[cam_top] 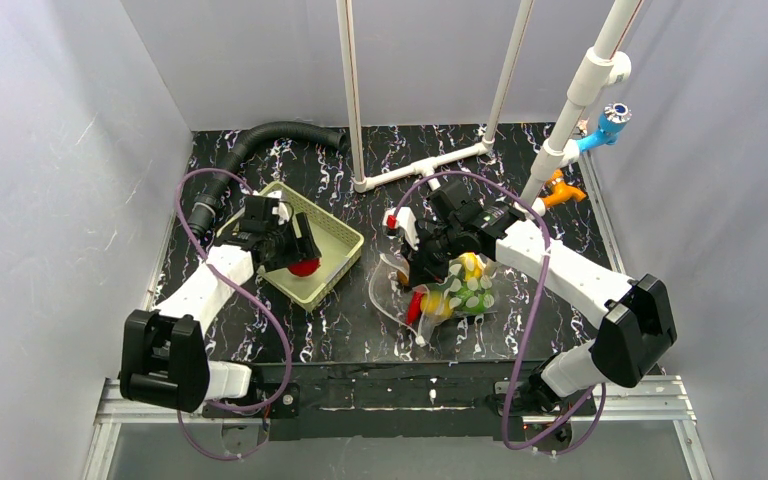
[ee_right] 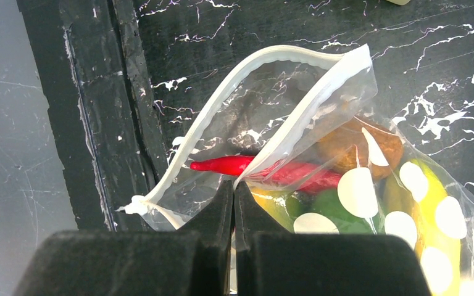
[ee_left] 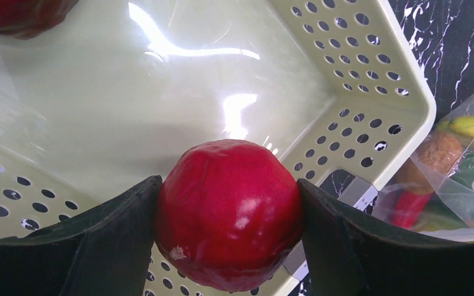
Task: Open the zip-top bag and remove the fake food
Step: Place the fake vegetable in the bin.
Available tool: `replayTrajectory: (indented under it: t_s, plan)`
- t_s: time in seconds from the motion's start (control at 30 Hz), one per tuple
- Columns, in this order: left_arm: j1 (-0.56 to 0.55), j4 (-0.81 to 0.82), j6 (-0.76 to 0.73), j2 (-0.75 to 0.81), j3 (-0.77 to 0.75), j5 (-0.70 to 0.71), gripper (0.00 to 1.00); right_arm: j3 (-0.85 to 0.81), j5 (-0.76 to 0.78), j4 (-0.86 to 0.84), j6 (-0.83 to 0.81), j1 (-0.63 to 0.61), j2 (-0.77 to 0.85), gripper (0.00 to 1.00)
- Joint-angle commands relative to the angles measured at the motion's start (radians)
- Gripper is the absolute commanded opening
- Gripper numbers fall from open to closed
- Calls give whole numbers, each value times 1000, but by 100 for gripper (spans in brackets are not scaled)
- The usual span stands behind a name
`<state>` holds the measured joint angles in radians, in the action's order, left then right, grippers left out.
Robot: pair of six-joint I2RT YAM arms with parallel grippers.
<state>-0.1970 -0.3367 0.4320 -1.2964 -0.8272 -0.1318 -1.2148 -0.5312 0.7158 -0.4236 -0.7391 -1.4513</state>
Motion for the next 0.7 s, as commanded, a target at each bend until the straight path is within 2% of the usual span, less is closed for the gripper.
replayTrajectory:
  t_s: [0.0, 0.13, 0.4, 0.57, 0.67]
  plan:
    - [7, -14, 9, 7, -55, 11, 74, -21, -20, 4, -18, 6, 6, 1]
    - [7, -14, -1, 31, -65, -6, 98, -19, -17, 4, -21, 7, 3, 1]
    - [9, 17, 51, 224, 12, -36, 98, -26, -52, 26, -26, 7, -3, 1]
    - [15, 150, 83, 406, 128, -240, 98, 0, -89, 31, -43, 7, 48, 1]
    - [15, 206, 129, 457, 174, -362, 98, 4, -82, 42, -61, 10, 65, 1]
